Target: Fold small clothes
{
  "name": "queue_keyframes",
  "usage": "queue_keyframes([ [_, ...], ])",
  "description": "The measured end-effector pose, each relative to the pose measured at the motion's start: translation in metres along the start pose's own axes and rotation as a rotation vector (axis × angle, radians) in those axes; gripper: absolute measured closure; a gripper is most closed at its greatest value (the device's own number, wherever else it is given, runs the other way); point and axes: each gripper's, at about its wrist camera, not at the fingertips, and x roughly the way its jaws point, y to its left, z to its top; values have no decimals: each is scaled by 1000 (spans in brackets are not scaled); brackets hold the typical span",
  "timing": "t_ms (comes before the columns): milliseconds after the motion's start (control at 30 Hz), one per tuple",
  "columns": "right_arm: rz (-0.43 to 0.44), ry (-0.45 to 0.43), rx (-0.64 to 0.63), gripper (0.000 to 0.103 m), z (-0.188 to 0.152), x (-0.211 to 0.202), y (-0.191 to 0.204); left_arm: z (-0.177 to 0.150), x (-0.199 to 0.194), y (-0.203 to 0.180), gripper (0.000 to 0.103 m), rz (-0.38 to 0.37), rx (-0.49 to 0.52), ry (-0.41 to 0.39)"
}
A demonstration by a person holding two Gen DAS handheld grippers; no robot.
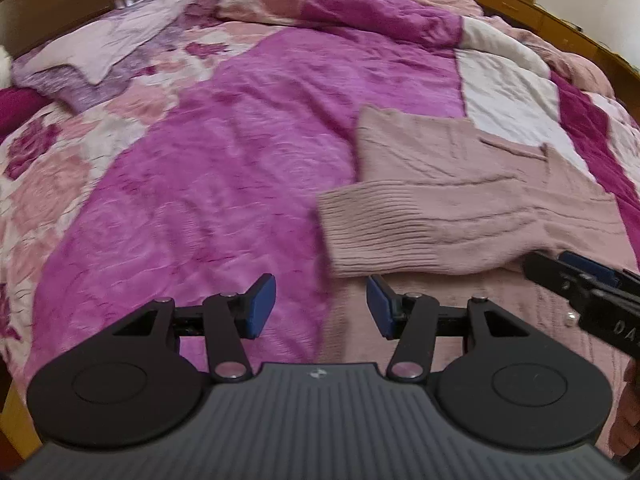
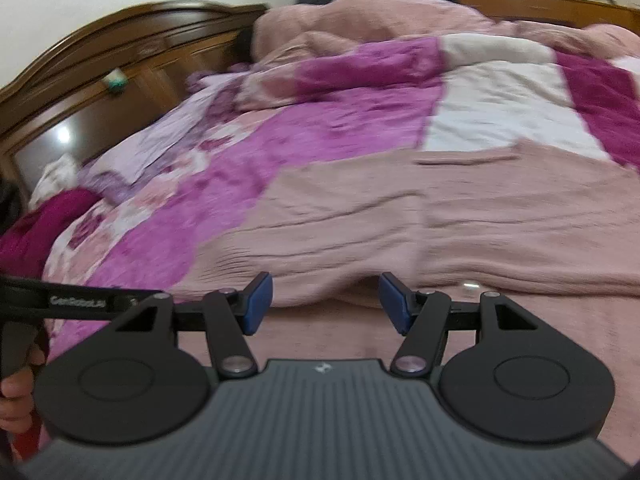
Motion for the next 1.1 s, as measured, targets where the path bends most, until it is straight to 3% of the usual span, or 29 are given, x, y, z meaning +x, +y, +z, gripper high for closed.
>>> queue_keyframes([
  [333, 98, 75, -148, 41, -4, 37, 57, -5, -6, 37, 44, 54, -76, -5],
  [733, 157, 120, -308, 43, -14, 77, 94, -14, -2, 58, 44, 68, -124, 13],
  [933, 155, 125, -273, 83, -11, 85, 87, -14, -1, 59, 44, 63, -127, 13],
  [1100, 169, 88, -255, 90, -3, 72, 81, -12, 0, 55, 44, 60, -120, 11],
])
